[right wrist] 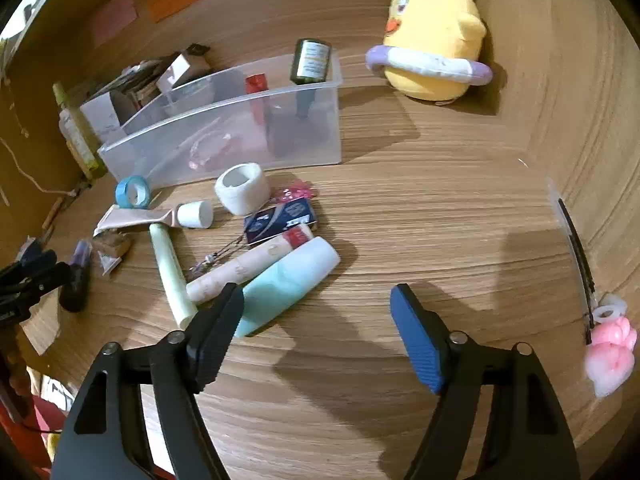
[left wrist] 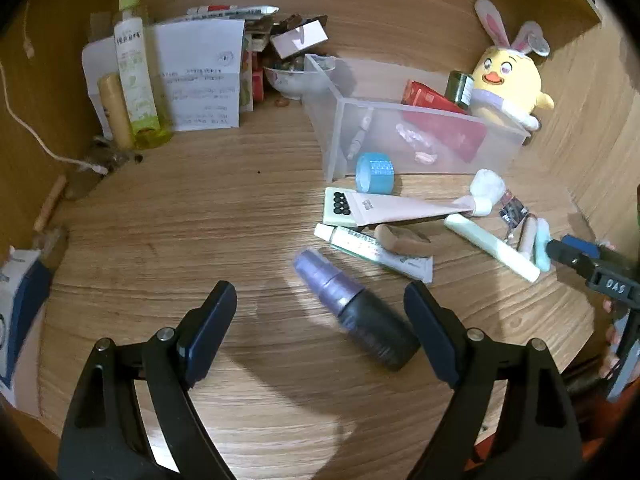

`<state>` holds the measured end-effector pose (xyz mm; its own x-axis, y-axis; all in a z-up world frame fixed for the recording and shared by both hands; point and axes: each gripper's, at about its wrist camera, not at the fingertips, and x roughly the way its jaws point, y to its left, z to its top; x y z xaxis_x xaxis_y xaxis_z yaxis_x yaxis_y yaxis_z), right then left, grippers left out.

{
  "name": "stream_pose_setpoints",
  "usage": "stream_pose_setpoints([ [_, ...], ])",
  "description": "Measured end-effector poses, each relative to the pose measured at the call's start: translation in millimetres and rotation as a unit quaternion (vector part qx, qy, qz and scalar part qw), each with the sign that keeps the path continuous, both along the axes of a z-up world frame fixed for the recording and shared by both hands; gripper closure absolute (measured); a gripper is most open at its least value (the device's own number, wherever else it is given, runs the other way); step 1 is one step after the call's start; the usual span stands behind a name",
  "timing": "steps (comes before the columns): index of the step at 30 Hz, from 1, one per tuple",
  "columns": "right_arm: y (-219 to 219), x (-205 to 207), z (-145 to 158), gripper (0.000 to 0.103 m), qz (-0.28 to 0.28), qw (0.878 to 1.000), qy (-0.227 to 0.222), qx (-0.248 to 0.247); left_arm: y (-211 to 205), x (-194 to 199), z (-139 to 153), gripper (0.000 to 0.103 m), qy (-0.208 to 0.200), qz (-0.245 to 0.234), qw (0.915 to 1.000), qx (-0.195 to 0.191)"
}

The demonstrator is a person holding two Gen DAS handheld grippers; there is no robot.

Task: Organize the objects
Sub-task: 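Grasp the black spray bottle with the left tool while the right tool grasps the mint-green cylinder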

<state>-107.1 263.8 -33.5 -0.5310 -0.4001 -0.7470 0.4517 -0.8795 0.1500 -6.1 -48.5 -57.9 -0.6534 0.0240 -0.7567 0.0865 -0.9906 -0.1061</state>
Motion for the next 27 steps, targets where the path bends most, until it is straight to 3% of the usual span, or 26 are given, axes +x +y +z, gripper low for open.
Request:
stream_pose_setpoints([
  [2, -1, -3, 0, 0.041, -0.004, 1.000, -0.002, -0.005, 2, -5, -3, 0.017, -0.006, 0.000, 0.9999, 0.012],
  [6, -10, -5, 0, 0.042, 0.000, 1.000, 0.000, -0.008, 8, -12, -14, 0.037, -0.025, -0.003, 0.9996, 0.011],
  [13, -13, -1, -1, 0.048, 0.005, 1.000, 0.005, -0.013, 8, 5, -15, 0.055, -0.015, -0.001, 0.9996, -0.023],
  [17, -8, 5, 0, 0.049, 0.017, 1.000, 0.003, -0.011, 7, 12, -16, 0.060, -0.010, -0.006, 0.9992, -0.039],
  [24, -11, 25, 7, 0.049, 0.045, 0.999, 0.013, -0.009, 8, 14, -17, 0.077, -0.001, -0.008, 0.9985, -0.054],
  [27, -19, 30, 2, 0.050, 0.058, 0.998, 0.018, 0.004, 9, 15, -17, 0.078, 0.001, -0.009, 0.9983, -0.057],
])
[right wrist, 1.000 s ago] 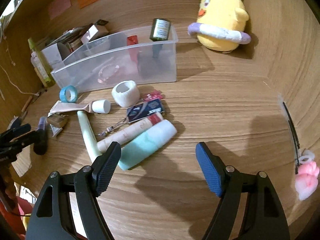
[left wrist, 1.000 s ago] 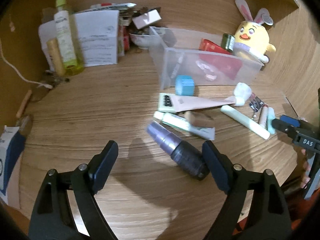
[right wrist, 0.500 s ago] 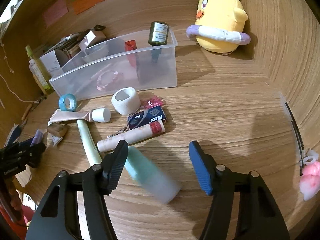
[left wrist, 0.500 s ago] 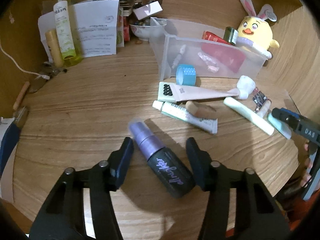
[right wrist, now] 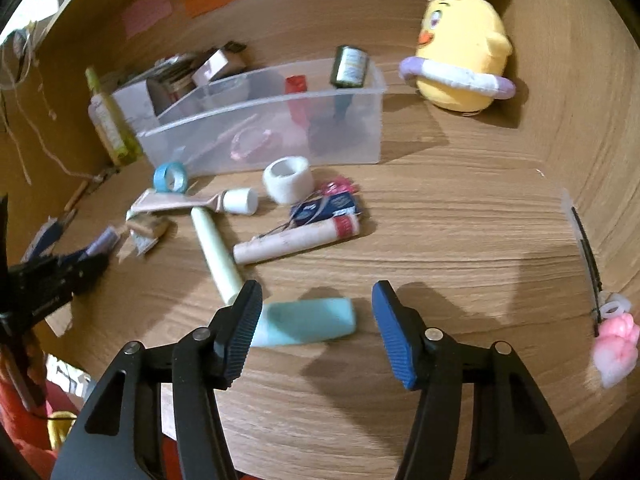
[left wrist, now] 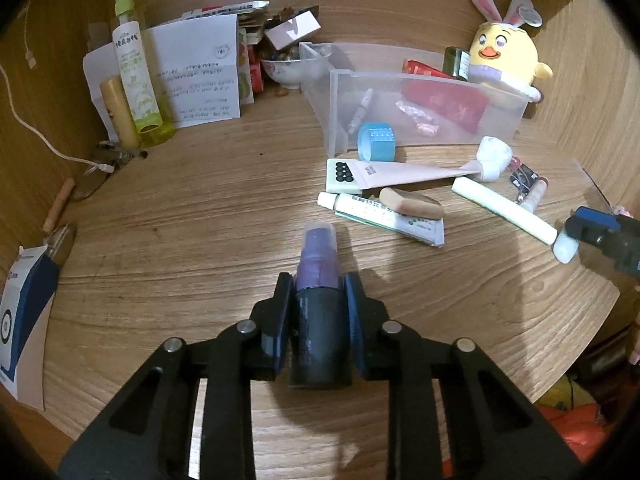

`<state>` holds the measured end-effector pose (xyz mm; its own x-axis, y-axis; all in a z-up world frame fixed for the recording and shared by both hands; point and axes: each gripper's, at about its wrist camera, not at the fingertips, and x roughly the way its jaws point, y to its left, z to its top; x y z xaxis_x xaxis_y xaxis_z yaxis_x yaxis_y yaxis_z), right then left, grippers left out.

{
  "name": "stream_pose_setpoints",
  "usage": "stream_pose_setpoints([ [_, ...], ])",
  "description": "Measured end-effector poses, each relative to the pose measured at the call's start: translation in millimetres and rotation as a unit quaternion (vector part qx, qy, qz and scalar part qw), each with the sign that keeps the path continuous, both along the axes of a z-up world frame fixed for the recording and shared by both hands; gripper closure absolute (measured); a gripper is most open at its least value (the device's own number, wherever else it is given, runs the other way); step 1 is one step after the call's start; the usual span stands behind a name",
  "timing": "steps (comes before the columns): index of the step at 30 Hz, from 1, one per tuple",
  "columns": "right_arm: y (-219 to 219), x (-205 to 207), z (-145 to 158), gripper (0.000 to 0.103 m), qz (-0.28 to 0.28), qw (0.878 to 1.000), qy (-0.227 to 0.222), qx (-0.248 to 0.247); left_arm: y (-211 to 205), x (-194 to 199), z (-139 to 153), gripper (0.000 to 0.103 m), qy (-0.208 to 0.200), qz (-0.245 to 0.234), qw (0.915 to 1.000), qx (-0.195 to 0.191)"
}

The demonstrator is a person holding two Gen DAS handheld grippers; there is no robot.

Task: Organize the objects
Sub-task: 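Grasp the black spray bottle with the left tool while the right tool grasps the mint-green cylinder, then carry the spray bottle and mint cylinder into the clear bin and open both tools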

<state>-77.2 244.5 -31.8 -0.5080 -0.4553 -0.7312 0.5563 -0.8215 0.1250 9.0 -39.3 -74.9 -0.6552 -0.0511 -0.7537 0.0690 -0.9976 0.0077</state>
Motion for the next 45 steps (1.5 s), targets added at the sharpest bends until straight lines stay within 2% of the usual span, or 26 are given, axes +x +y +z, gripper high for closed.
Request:
stream_pose_setpoints([
  [10, 2, 8, -3, 0.049, 0.006, 1.000, -0.015, -0.010, 4, 4, 4, 0.078, 0.010, -0.004, 0.9999, 0.001],
  [12, -1, 9, -3, 0.049, 0.004, 1.000, -0.005, -0.004, 7, 4, 4, 0.078, 0.013, -0.007, 0.9999, -0.004],
  [15, -8, 10, -5, 0.063, 0.010, 1.000, 0.015, 0.019, 9, 3, 5, 0.078, 0.015, -0.006, 0.9999, -0.001],
  [17, -12, 10, -6, 0.077, 0.019, 0.999, 0.022, 0.025, 8, 2, 9, 0.078, 0.019, -0.006, 0.9998, 0.006],
  [18, -13, 10, -6, 0.080, 0.021, 0.999, 0.025, 0.026, 8, 2, 12, 0.078, 0.023, -0.005, 0.9997, 0.007],
  [24, -11, 7, -3, 0.080, 0.014, 0.999, 0.030, 0.021, 11, -1, 34, 0.078, 0.056, -0.009, 0.9983, 0.017],
  [33, -2, -13, 42, 0.080, -0.001, 0.997, 0.055, -0.048, 20, -22, 67, 0.078, 0.102, -0.022, 0.9939, 0.034],
  [37, -11, -28, 64, 0.080, 0.000, 0.995, 0.079, -0.058, 23, -40, 78, 0.078, 0.115, -0.031, 0.9921, 0.038],
  [45, -47, -73, 96, 0.080, 0.020, 0.993, 0.099, -0.061, 22, -92, 90, 0.078, 0.099, -0.047, 0.9922, 0.060],
])
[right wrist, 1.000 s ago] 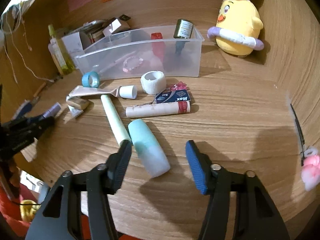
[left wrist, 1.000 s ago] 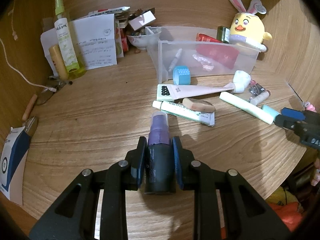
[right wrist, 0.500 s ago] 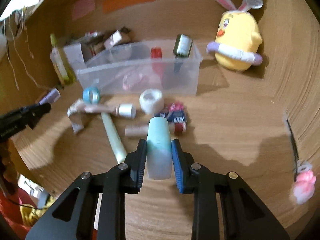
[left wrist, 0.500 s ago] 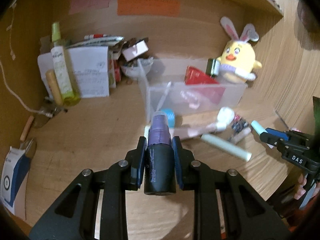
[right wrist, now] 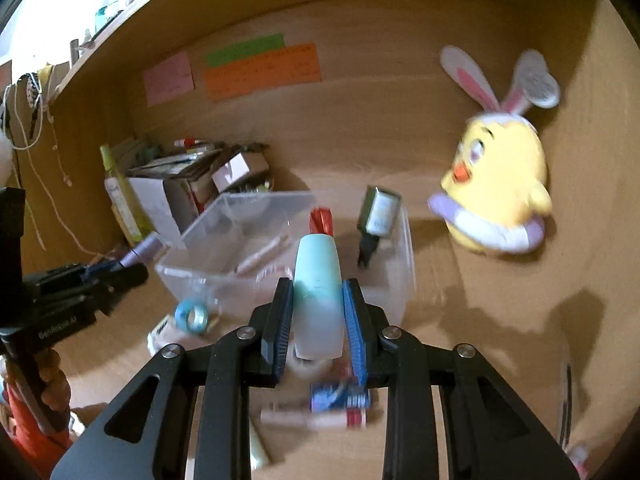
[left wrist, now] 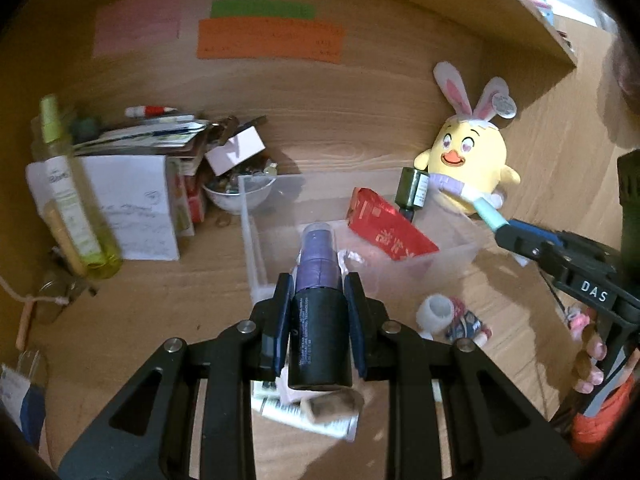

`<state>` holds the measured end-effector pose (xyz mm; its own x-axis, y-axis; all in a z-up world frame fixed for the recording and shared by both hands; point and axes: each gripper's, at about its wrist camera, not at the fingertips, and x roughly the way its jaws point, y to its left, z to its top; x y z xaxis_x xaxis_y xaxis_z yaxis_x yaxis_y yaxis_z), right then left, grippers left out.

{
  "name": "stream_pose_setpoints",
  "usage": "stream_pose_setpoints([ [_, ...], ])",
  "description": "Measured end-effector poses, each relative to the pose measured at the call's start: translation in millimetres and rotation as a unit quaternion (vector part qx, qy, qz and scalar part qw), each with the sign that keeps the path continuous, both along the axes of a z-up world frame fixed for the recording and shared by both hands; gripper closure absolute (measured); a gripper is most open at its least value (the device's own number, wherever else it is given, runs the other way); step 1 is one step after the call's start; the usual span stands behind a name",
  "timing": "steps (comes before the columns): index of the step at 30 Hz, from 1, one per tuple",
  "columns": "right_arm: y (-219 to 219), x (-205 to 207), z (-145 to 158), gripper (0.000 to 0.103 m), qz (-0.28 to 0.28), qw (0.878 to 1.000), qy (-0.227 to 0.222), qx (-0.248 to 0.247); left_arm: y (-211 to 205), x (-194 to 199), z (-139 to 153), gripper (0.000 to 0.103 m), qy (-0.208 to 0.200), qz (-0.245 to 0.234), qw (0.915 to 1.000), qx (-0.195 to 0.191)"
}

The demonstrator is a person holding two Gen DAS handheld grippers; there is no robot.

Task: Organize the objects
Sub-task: 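Carry the spray bottle and mint cylinder into the clear bin and open both tools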

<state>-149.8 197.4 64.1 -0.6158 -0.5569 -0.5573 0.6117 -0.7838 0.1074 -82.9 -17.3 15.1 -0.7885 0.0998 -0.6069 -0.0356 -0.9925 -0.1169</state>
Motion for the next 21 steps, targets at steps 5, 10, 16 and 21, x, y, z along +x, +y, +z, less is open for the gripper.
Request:
stream_pose_setpoints([
  [5, -28, -34, -3, 0.080, 0.023, 0.999, -0.033, 0.008, -1, -36, -2, 0.078, -0.027, -0.010, 0.9995, 0.009],
  [10, -54, -54, -18, 0.080, 0.044, 0.997, -0.060, 0.035, -3, -67, -12, 0.078, -0.061, -0.015, 0.9979, 0.015],
  [16, -80, -63, -33, 0.080, 0.071, 0.992, -0.072, 0.074, -3, -91, -24, 0.078, -0.088, -0.023, 0.9957, 0.018],
  [21, -94, -72, -45, 0.080, 0.075, 0.989, -0.086, 0.094, 1, -99, -27, 0.078, -0.092, -0.026, 0.9954, 0.010],
])
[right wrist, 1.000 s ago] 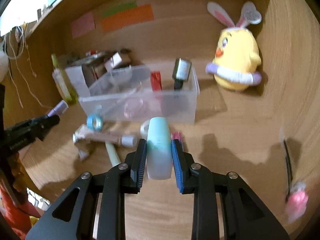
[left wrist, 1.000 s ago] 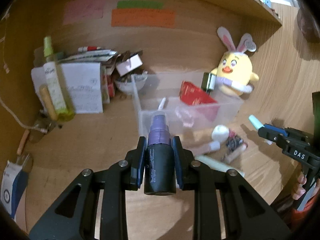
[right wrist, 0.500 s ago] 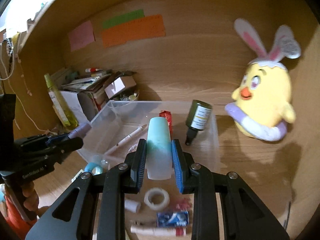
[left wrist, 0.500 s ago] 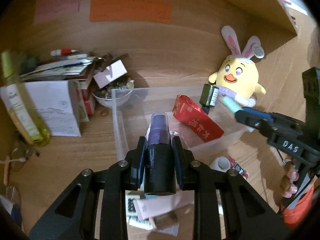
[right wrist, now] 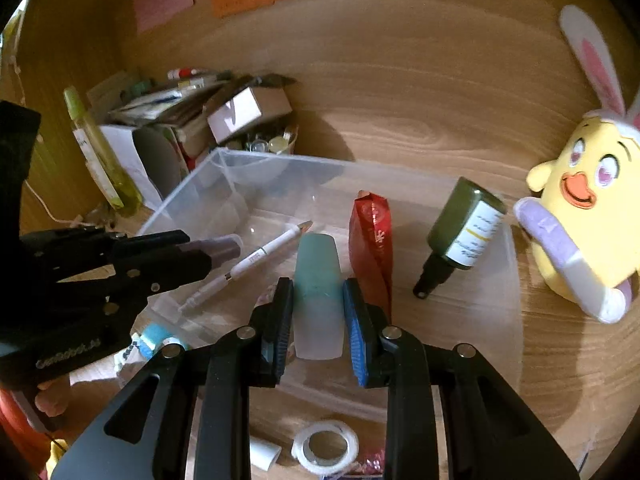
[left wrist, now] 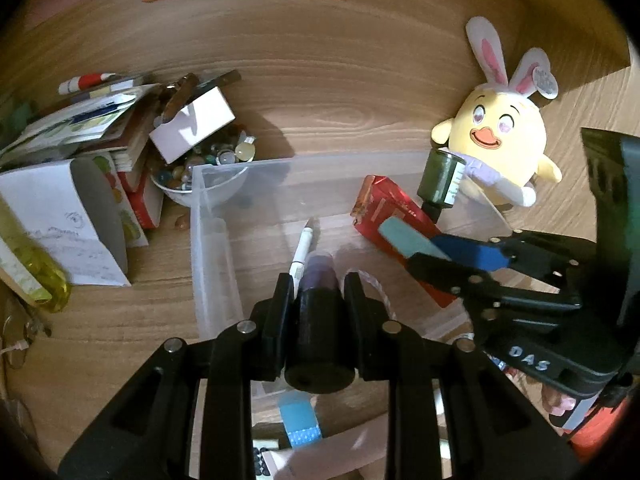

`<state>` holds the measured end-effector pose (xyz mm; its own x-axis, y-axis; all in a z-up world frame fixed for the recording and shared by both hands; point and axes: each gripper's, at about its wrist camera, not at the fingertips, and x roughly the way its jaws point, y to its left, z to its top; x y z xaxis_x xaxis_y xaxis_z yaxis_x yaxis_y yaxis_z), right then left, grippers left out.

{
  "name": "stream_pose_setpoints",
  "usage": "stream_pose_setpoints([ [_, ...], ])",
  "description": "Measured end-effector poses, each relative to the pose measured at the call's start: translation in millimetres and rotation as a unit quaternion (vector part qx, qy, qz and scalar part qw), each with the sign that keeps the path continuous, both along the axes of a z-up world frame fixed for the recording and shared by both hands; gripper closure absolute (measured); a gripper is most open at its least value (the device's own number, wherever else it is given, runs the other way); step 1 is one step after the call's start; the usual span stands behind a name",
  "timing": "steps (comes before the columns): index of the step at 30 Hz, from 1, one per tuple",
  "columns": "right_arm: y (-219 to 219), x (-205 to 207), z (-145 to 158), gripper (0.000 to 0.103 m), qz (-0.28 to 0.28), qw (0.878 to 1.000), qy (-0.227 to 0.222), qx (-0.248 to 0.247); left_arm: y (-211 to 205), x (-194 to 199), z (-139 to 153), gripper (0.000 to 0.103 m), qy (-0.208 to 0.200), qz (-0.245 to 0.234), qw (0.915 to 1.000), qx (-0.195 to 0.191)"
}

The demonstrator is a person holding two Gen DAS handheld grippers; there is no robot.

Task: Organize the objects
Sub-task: 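Carry the spray bottle and mint cylinder into the clear bin and open both tools, then lift both open tools out of the bin toward the tape rolls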

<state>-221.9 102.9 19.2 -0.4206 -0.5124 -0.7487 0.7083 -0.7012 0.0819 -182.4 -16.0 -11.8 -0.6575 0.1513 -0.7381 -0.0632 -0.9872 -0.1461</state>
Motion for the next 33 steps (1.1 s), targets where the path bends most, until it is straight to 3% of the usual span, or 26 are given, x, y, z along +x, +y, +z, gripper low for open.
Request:
stream_pose_setpoints([
  [11, 0, -6, -7, 0.079, -0.014, 1.000, -0.016, 0.023, -3, 2, 1, 0.075, -0.009, -0.008, 0.9999, 0.012],
  [16, 14, 8, 8, 0.063, -0.020, 1.000, 0.009, 0.013, -5, 18, 13, 0.051, 0.012, -0.002, 0.9999, 0.008],
  [21, 36, 26, 26, 0.051, -0.028, 0.999, 0.033, -0.010, -3, 40, 23, 0.045, 0.037, 0.003, 0.9992, -0.018],
  [25, 53, 40, 35, 0.044, -0.033, 0.998, 0.047, -0.024, -3, 60, 26, 0.031, 0.049, 0.010, 0.9983, -0.029],
  [33, 78, 65, 29, 0.043, -0.035, 0.998, 0.047, -0.030, -3, 86, 17, 0.029, 0.045, 0.018, 0.9982, -0.035],
])
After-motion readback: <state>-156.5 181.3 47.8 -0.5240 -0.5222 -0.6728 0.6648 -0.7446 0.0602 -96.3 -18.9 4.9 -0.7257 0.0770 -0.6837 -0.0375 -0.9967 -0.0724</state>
